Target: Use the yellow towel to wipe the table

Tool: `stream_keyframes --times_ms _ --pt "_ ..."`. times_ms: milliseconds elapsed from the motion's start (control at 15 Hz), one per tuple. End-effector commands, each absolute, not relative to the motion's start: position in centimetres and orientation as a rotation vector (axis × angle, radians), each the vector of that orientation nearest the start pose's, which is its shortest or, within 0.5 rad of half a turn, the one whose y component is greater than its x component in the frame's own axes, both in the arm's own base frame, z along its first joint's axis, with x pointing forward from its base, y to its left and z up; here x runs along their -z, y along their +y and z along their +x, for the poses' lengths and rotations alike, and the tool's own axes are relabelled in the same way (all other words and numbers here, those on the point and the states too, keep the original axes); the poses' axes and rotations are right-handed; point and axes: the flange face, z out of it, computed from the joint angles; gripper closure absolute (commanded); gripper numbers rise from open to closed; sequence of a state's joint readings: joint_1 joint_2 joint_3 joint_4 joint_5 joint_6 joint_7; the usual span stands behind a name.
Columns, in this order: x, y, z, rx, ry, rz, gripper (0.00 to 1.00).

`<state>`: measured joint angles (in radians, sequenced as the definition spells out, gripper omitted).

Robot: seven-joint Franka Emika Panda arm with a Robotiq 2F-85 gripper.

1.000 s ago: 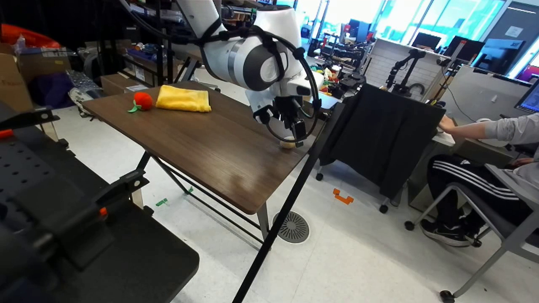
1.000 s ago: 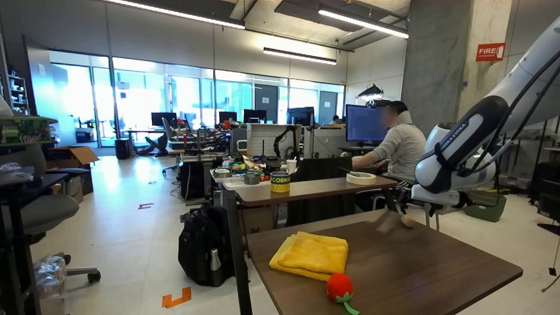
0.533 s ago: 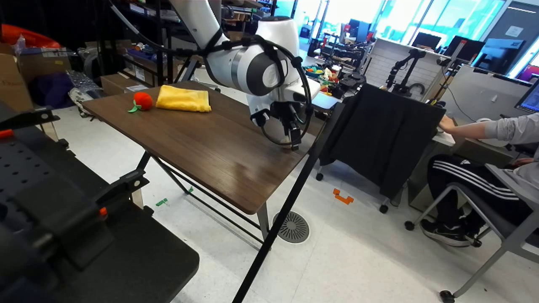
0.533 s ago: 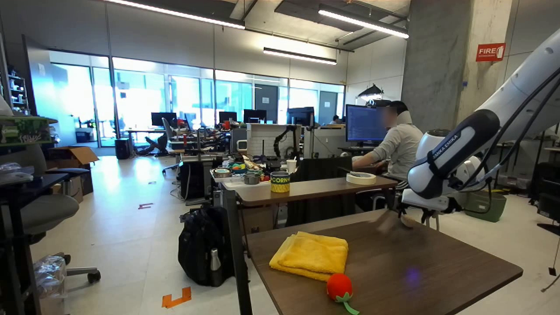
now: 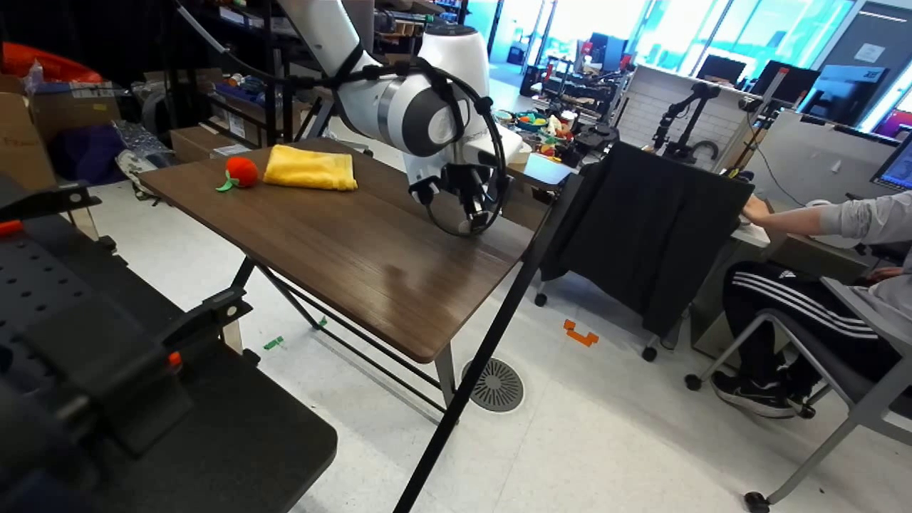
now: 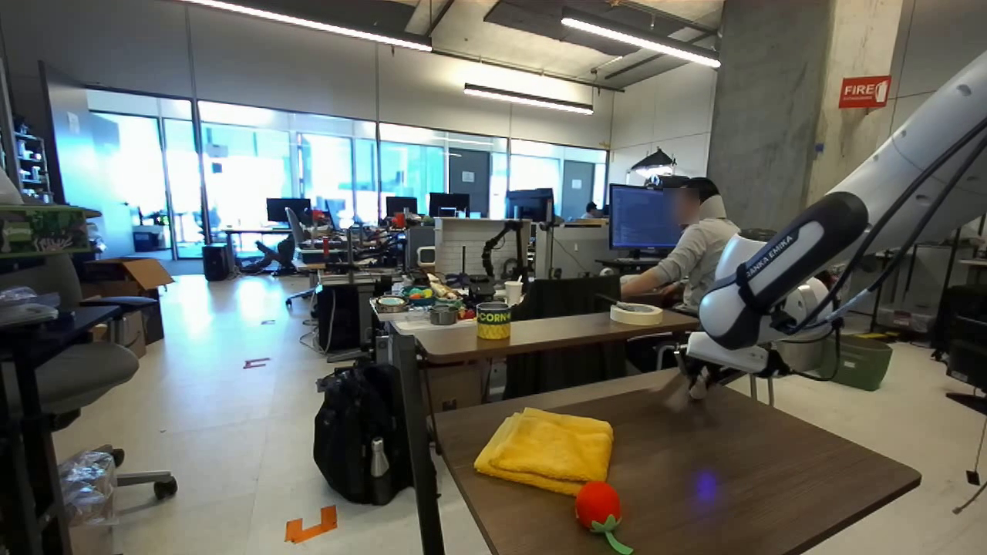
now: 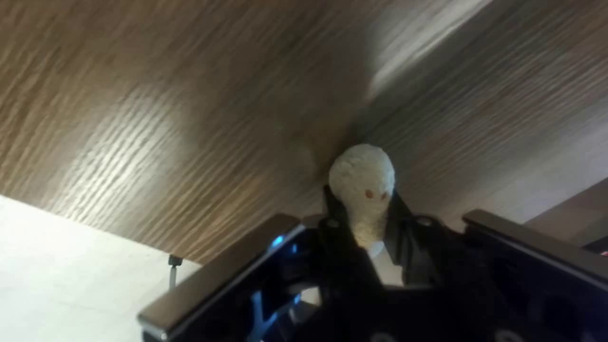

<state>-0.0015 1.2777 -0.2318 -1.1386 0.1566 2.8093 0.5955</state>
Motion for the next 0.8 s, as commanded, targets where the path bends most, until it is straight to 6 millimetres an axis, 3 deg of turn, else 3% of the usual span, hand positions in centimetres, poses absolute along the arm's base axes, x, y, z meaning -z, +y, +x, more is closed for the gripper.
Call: stream_keyframes --times_ms 0,200,467,733 --pt "-8.9 -5.3 75.4 0.628 0.888 -2.842 0.99" --pt "-10.3 1.4 73.6 0.546 0.646 -2.846 1.0" --pt "-11.1 9.1 69.4 0.389 0.336 -2.868 1.0" --pt "-10.4 13.5 62.9 0.141 0.132 -2.897 1.0"
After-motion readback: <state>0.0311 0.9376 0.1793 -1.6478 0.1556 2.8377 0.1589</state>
